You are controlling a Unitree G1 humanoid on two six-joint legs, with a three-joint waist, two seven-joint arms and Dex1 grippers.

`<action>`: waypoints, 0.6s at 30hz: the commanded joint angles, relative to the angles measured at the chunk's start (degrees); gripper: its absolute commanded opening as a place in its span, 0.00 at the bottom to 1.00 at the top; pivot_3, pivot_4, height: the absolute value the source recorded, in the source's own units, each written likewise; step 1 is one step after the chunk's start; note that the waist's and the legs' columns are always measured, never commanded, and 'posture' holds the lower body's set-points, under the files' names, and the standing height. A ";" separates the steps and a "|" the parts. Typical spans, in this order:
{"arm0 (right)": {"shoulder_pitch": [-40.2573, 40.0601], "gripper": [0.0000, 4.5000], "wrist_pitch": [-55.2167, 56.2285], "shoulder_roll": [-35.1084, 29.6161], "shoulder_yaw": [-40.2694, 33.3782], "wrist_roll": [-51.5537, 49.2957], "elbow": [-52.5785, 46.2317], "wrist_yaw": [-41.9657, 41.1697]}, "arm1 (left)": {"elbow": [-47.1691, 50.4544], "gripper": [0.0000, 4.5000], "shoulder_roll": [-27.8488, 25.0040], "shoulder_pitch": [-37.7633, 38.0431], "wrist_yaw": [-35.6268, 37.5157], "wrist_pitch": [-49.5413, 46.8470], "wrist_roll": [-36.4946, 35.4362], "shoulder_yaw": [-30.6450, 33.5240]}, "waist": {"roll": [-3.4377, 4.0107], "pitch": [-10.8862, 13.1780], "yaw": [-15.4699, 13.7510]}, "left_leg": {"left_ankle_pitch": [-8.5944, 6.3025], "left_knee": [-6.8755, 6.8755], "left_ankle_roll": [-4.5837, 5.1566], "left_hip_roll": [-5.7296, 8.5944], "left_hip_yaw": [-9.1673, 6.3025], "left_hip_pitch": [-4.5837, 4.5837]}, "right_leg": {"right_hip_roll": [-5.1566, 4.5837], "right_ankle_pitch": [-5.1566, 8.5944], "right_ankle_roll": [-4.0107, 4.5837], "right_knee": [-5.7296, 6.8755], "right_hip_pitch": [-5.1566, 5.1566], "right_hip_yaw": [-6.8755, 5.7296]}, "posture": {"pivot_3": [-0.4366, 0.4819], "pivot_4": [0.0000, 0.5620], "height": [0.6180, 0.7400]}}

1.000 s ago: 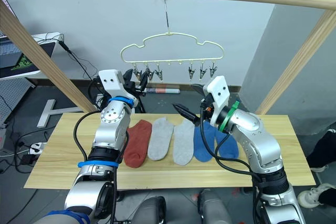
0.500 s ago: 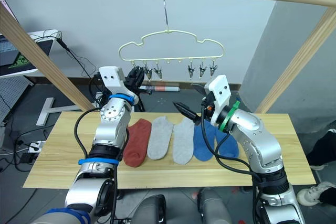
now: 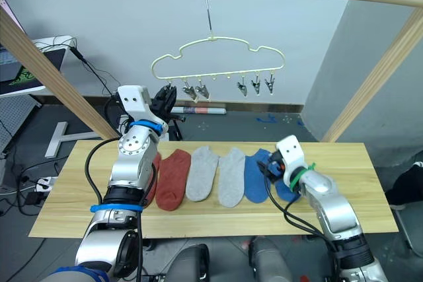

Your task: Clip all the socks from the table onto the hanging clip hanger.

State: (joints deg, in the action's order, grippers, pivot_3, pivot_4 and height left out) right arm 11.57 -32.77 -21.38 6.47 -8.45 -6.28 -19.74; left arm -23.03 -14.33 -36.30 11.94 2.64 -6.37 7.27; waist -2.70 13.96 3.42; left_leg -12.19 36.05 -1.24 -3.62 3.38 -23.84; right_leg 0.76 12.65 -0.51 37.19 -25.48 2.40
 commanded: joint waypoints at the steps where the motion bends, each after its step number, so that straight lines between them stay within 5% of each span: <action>1: 0.46 1.00 2.48 0.80 -1.87 1.27 1.70 1.63 | 2.52 0.06 -0.20 0.78 -0.12 -0.86 -0.50 0.59 | 0.01 0.02 0.12 | 0.00 0.02 0.00 0.02 0.01 0.01 | 0.01 -0.02 -0.02 0.00 0.00 0.01 | 0.39 0.48 1.00; 13: 13.12 1.00 17.32 5.03 -2.43 6.46 40.24 2.72 | 3.96 0.06 0.14 0.69 0.05 -2.25 -0.44 0.21 | 0.06 0.08 -0.03 | 0.00 -0.04 0.01 0.05 -0.02 -0.02 | 0.11 -0.05 -0.03 -0.17 0.06 -0.01 | 0.42 0.46 1.00; 18: 12.90 0.72 16.93 4.36 -3.49 5.76 42.82 0.84 | 5.85 0.06 -0.33 1.95 0.16 -3.11 -0.66 0.59 | 0.05 0.07 -0.15 | 0.00 0.02 0.01 0.04 -0.04 0.05 | 0.05 -0.06 -0.05 -0.18 0.19 -0.02 | 0.42 0.46 1.00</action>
State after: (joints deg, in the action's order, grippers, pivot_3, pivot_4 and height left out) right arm 26.26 -14.28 -15.92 3.46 -3.38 34.28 -18.55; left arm -19.45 -14.10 -34.90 11.98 -0.16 -6.60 7.14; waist -2.65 14.03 3.27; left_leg -12.20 36.08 -1.23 -3.58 3.35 -23.77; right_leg 0.80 12.59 -0.58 37.04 -25.27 2.39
